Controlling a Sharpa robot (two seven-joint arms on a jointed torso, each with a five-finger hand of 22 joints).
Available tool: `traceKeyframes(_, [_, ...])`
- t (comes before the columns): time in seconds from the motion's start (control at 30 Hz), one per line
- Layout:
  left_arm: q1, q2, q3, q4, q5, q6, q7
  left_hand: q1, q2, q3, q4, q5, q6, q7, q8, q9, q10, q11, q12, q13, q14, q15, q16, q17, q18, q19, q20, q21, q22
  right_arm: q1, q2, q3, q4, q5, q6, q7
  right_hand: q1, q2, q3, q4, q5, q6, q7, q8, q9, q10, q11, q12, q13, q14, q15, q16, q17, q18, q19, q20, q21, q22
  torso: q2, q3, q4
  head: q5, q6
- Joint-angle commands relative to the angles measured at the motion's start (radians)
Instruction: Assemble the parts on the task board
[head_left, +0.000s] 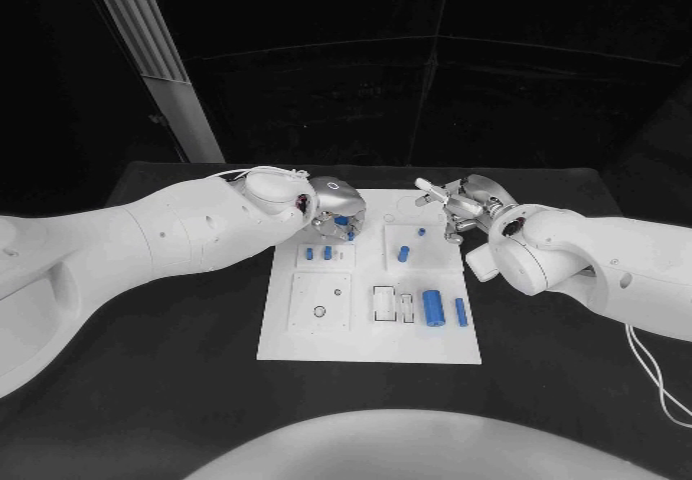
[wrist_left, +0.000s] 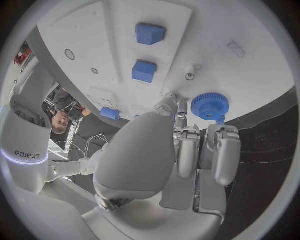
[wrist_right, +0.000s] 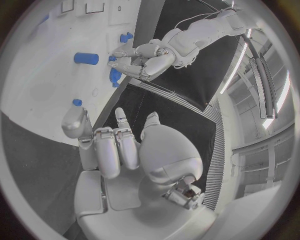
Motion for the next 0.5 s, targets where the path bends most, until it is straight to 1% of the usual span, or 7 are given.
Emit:
traceKeyframes(0.03, [-0.01,0.001,-0.007,-0.004,-0.014,0.067,-0.003,-0.002,0.004,0.01,0.001,-0.006,0.008,0.002,-0.004,-0.001,0.012,0.001,-0.005,0.0,0.104,0.005,0.003,0.263,-0.007,0.103,0.0,0.004,0.263,0.002,0.001,0.001,0.002,0.001,0.007,0.002,0.011,-0.001,-0.007,-0.001,0.006,-0.005,-0.003,0.004,-0.001,0.058,-0.007,0.003,0.215,0.05,-0.008,0.004,0.195,0.002,0.006,-0.003,0.0,0.109,0.0,0.0003,-0.0006,0.0,0.0])
traceKeyframes(0.13, [-0.01,0.001,-0.007,-0.003,-0.013,0.068,0.0,0.002,0.008,0.018,0.0,-0.006,0.026,-0.001,0.003,0.001,0.028,-0.003,-0.002,0.001,0.104,0.001,0.003,0.263,-0.007,0.103,-0.001,0.004,0.263,0.002,0.0,0.001,0.002,0.001,0.007,0.003,0.011,-0.001,-0.007,-0.001,0.006,-0.005,-0.003,0.004,-0.001,0.058,-0.007,0.003,0.215,0.05,-0.008,0.004,0.195,0.002,0.006,-0.003,0.0,0.109,0.0,-0.0002,0.0003,-0.001,0.001])
traceKeyframes(0.23, [-0.011,0.0,-0.007,-0.002,-0.013,0.061,0.006,0.011,0.013,0.029,-0.004,-0.006,0.051,-0.006,0.013,0.005,0.05,-0.008,0.002,0.002,0.104,-0.001,0.003,0.263,-0.007,0.103,-0.002,0.004,0.263,0.002,0.0,0.001,0.002,0.001,0.007,0.002,0.011,-0.001,-0.007,-0.001,0.006,-0.005,-0.003,0.004,-0.001,0.058,-0.007,0.003,0.215,0.05,-0.008,0.004,0.195,0.002,0.006,-0.003,0.0,0.109,0.0,0.0003,0.0004,0.0,0.001])
traceKeyframes(0.33, [-0.012,-0.002,-0.007,0.0,-0.013,0.053,0.012,0.016,0.017,0.037,-0.005,-0.006,0.073,-0.01,0.022,0.009,0.072,-0.011,0.005,0.001,0.104,-0.003,0.003,0.263,-0.007,0.103,-0.003,0.004,0.263,0.002,0.0,0.001,0.002,0.001,0.007,0.003,0.011,-0.001,-0.007,-0.001,0.006,-0.005,-0.003,0.004,-0.001,0.058,-0.007,0.003,0.215,0.05,-0.008,0.004,0.195,0.002,0.006,-0.003,0.0,0.109,0.001,0.0001,0.0004,0.0,0.002])
traceKeyframes(0.4, [-0.013,-0.003,-0.007,0.002,-0.013,0.044,0.017,0.016,0.019,0.041,-0.004,-0.006,0.082,-0.011,0.024,0.011,0.082,-0.011,0.006,0.001,0.104,-0.003,0.003,0.263,-0.007,0.103,-0.004,0.004,0.263,0.002,0.0,0.001,0.002,0.001,0.007,0.003,0.011,-0.001,-0.007,-0.001,0.006,-0.005,-0.003,0.004,-0.001,0.058,-0.007,0.003,0.215,0.05,-0.008,0.004,0.195,0.002,0.006,-0.003,0.0,0.109,0.0,0.0,0.0007,0.0,-0.001])
traceKeyframes(0.5, [-0.013,-0.006,-0.007,0.004,-0.013,0.029,0.025,0.019,0.019,0.048,-0.005,-0.006,0.09,-0.011,0.026,0.012,0.094,-0.011,0.002,0.0,0.104,-0.002,0.003,0.263,-0.007,0.103,-0.004,0.004,0.263,0.002,0.0,0.001,0.003,0.001,0.006,0.003,0.013,0.0,-0.007,0.0,0.006,-0.005,-0.003,0.005,0.0,0.058,-0.007,0.003,0.215,0.05,-0.008,0.004,0.195,0.002,0.007,-0.003,0.0,0.11,0.0,0.0005,0.0004,0.005,-0.002])
